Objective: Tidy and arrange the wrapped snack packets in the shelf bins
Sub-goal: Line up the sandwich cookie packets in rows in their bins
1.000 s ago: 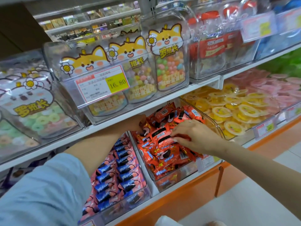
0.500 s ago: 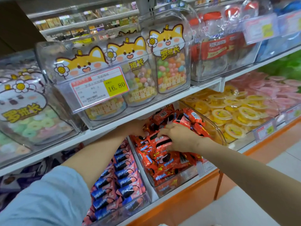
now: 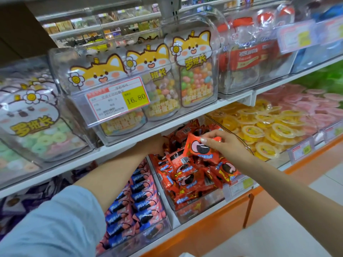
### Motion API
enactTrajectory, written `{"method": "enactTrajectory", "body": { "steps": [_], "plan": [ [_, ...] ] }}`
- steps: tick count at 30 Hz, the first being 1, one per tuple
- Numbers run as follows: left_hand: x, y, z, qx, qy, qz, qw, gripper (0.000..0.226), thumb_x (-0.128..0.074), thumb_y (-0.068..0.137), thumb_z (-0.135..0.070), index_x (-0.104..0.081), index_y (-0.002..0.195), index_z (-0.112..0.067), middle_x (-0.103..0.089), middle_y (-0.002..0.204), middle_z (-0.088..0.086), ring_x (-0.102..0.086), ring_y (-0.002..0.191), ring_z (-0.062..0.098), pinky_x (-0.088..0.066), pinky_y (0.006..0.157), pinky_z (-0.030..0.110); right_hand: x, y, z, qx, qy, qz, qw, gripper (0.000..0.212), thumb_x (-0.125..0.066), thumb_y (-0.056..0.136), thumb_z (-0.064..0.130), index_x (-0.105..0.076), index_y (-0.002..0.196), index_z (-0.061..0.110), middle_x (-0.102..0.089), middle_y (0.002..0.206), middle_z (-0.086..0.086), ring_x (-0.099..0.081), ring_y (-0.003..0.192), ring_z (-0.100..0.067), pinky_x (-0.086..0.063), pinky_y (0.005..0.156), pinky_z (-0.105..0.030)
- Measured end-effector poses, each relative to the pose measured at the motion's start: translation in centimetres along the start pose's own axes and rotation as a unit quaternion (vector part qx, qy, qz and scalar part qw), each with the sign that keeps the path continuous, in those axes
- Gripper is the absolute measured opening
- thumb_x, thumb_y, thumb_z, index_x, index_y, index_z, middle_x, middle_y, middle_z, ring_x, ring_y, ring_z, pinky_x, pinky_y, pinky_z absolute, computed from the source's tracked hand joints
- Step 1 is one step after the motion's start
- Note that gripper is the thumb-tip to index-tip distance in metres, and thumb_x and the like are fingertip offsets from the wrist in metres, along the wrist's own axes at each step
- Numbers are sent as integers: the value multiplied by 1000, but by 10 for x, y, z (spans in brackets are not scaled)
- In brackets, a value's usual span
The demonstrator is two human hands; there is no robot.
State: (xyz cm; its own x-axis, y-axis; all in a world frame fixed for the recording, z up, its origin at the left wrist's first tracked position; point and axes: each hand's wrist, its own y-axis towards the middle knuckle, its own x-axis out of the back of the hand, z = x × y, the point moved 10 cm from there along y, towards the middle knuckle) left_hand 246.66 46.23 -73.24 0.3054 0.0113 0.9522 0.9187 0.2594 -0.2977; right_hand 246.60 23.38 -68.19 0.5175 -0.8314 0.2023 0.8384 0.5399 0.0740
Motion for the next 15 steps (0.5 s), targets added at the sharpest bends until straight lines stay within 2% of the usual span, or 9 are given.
{"method": "enactTrajectory", "body": {
  "steps": [2,4,5,8,10,12,14,15],
  "plan": [
    [-4,-3,-12,-46,19,12,999,48,-68,81,-14,-55,127,-16,-57,120,11,-55,97,23,-35,58,20,-3,-2,-8,-31,4,27,999,16,-70,82,33,-67,94,22,-54,70,11,-44,58,1,-36,64,-20],
    [-3,-3,-13,-56,13,20,998,50,-70,78,-15,-56,126,-16,-59,121,9,-55,102,23,-34,65,22,-9,-5,-13,-56,13,67,996,20,-72,81,30,-66,100,28,-58,86,7,-49,74,-4,-40,76,-25],
    [-1,-5,-13,-56,23,16,998,53,-70,78,-16,-53,129,-17,-58,122,8,-55,106,23,-34,68,23,-10,-6,-16,-62,13,78,995,22,-72,81,28,-64,102,30,-59,90,6,-51,76,-5,-40,76,-24],
    [-5,-3,-8,-39,48,-9,998,72,-70,78,-22,-35,141,-24,-54,126,9,-53,111,25,-38,70,28,-9,-9,-15,-65,41,69,995,18,-70,84,17,-58,97,23,-59,70,10,-56,62,-2,-39,61,-16],
    [-3,-7,-9,-45,41,-22,998,76,-70,79,-24,-30,143,-24,-50,127,10,-51,113,27,-36,72,27,-4,-7,-15,-57,40,45,997,19,-71,82,18,-55,90,23,-56,73,9,-54,71,-7,-38,69,-21],
    [10,-15,-15,-69,-37,-53,996,53,-66,85,-22,-44,132,-15,-50,118,9,-50,111,26,-29,70,23,-1,-7,-8,-41,28,38,998,19,-72,81,18,-58,94,21,-59,78,6,-54,73,-8,-38,73,-22],
    [31,-27,-17,-78,-181,-106,975,17,-53,94,-13,-54,110,-10,-53,107,10,-52,104,23,-30,69,22,-5,-5,-2,-24,44,42,998,20,-69,83,7,-62,100,14,-60,63,8,-55,57,0,-40,60,-11],
    [40,-38,-19,-81,-243,-119,959,16,-45,97,-13,-56,110,-9,-55,110,10,-53,106,22,-34,76,23,-6,-3,0,-17,45,40,998,23,-68,82,2,-62,103,10,-57,57,10,-52,49,3,-38,53,-8]
  ]
}}
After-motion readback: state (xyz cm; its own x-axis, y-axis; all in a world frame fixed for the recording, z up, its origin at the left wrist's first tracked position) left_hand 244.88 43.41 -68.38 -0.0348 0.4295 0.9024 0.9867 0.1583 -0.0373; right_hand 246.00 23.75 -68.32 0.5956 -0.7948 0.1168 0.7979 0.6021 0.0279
